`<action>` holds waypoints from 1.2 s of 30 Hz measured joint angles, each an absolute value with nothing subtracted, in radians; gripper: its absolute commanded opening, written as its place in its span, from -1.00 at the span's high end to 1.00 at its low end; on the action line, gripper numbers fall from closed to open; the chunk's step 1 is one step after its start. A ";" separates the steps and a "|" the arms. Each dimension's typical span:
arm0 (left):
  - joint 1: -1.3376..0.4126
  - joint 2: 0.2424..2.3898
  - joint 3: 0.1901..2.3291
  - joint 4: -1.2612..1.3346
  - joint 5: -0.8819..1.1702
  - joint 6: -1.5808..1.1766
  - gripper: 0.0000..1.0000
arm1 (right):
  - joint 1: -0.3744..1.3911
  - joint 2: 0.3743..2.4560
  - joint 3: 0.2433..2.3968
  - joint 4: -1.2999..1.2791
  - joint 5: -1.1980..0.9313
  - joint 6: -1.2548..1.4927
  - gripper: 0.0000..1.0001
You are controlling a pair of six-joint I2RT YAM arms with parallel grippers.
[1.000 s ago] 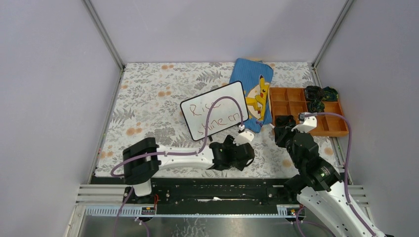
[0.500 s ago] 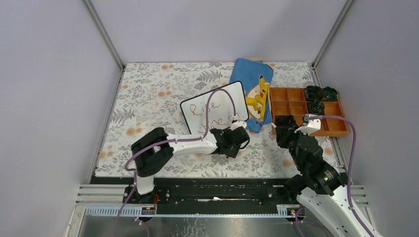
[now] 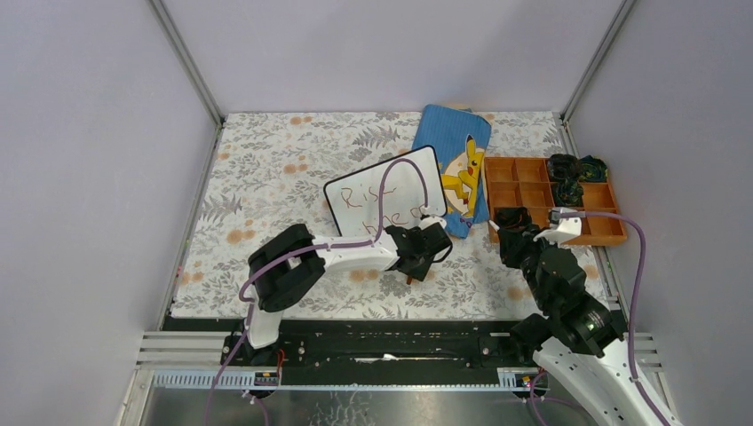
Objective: Write a sentence on the whiteboard
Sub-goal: Pick up the pen cap from the center of the board.
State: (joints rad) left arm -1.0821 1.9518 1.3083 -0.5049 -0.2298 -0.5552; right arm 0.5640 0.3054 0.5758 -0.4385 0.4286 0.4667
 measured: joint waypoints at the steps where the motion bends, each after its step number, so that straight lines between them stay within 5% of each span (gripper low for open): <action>1: -1.079 1.954 1.308 -0.509 -0.228 -0.554 0.10 | 0.564 0.305 0.578 -0.439 0.429 0.467 1.00; 29: -1.071 1.945 1.282 -0.511 -0.209 -0.543 0.62 | 0.564 0.303 0.586 -0.445 0.427 0.466 1.00; 36: -1.071 1.934 1.264 -0.490 -0.204 -0.546 0.25 | 0.564 0.303 0.586 -0.446 0.427 0.467 1.00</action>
